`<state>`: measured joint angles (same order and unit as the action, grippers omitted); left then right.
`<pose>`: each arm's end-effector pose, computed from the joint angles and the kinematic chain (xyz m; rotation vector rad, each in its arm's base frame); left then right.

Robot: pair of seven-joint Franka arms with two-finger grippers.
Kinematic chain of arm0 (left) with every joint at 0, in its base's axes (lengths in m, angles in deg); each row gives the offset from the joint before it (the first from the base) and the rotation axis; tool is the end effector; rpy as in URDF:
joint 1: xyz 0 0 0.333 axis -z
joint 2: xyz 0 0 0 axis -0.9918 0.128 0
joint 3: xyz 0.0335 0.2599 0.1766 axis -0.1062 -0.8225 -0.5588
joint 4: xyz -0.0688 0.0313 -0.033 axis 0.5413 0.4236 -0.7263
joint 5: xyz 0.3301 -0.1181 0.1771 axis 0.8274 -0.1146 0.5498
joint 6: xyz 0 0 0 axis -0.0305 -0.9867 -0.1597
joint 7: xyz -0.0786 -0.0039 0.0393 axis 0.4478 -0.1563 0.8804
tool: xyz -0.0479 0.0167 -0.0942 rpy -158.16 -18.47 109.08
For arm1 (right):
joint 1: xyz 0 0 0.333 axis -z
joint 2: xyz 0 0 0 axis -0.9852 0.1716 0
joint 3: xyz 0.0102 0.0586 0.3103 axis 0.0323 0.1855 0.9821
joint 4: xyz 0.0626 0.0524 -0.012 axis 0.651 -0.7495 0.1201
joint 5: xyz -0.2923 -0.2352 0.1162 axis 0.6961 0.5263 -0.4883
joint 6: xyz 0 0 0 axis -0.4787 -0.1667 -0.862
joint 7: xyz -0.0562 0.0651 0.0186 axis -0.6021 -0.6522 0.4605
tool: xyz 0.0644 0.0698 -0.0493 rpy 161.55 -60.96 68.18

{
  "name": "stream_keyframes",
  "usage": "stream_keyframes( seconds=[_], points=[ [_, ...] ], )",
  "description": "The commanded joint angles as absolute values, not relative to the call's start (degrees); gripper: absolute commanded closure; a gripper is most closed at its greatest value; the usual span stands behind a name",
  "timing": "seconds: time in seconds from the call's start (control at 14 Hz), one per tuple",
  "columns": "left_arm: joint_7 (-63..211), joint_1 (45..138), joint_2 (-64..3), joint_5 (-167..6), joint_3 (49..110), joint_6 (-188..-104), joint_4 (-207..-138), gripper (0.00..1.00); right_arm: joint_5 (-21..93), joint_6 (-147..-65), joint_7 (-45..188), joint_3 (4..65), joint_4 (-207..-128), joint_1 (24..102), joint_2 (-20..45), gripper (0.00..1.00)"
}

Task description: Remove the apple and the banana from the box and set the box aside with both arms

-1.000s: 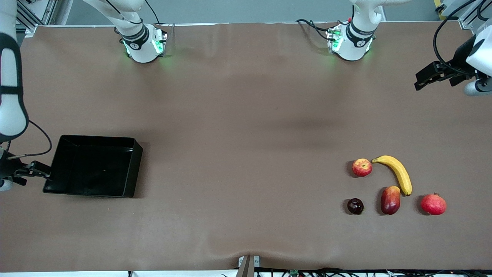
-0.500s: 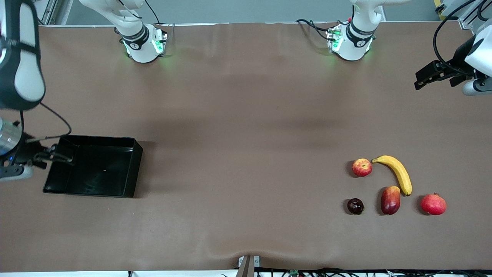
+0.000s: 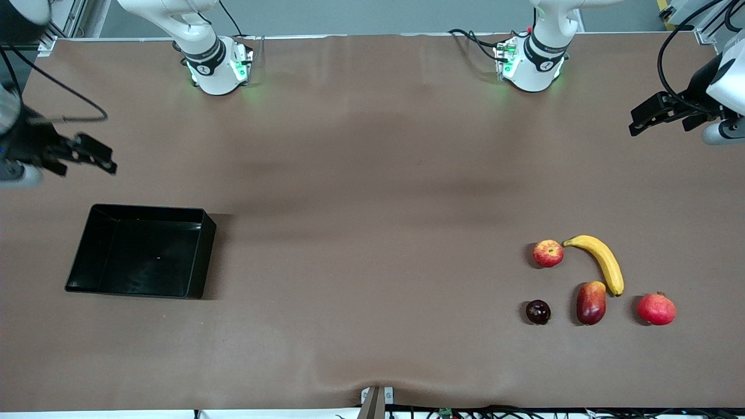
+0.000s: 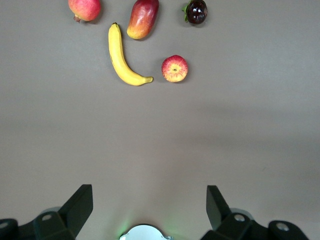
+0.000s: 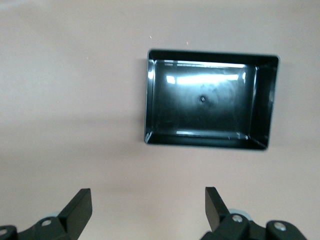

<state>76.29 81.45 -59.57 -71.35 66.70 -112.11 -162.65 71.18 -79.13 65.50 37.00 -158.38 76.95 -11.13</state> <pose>0.5204 -0.0413 0.6458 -3.1232 -0.1144 0.1012 0.5500 0.0087 0.6290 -3.1073 0.0043 0.0246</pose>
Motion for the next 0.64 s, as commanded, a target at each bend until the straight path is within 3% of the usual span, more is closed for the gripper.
stream_keyframes(
  seconds=[0.0,0.57],
  points=[
    [75.0,81.5,-60.6,-72.2,66.4,-111.4,-163.0,0.00,71.7,-74.0,64.5,38.3,-156.1,80.1,-12.7,0.00],
    [75.2,81.6,-59.8,-71.5,66.6,-111.4,-161.6,0.00,71.8,-71.4,65.2,38.5,-155.8,81.6,-13.7,0.00]
  ],
)
